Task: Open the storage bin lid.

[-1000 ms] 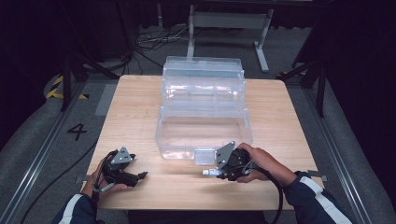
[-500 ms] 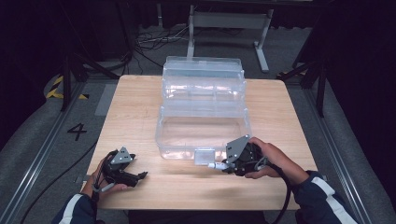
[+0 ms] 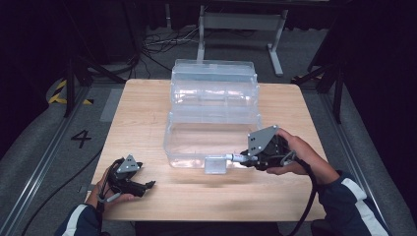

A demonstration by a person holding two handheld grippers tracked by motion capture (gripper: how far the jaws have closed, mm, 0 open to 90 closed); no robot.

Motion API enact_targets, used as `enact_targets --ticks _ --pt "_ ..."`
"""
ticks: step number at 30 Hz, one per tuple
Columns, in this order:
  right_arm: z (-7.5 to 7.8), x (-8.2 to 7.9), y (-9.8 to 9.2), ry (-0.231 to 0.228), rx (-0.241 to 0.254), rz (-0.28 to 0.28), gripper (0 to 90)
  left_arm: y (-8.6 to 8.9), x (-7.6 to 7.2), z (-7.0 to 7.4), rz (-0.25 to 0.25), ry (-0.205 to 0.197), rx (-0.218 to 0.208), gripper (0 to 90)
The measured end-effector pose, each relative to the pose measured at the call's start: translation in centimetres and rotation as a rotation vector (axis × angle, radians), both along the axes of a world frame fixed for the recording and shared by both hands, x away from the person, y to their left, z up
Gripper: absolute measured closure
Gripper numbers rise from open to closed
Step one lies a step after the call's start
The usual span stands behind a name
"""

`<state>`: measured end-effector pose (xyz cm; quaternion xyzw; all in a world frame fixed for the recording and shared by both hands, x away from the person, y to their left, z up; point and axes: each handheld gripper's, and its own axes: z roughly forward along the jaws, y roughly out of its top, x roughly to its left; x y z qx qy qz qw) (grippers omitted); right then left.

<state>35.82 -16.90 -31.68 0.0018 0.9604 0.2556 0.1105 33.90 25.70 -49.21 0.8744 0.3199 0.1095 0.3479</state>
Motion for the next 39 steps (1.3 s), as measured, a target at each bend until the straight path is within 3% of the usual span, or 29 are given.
enact_targets --ticks 9,17,30,39 --pt "1.5 1.8 0.9 -0.038 -0.025 -0.021 71.1 0.0 0.0 0.0 0.001 0.000 0.000 14.4" --pt "1.2 4.2 2.7 -0.033 -0.073 -0.028 71.1 0.0 0.0 0.0 0.001 0.000 0.000 14.4" --pt "-2.3 8.7 4.7 0.048 -0.188 -0.083 71.1 0.0 0.0 0.0 0.009 0.002 0.000 14.3" --pt "-4.1 10.0 4.4 0.090 -0.225 -0.102 71.1 0.0 0.0 0.0 0.009 0.001 0.000 14.4"
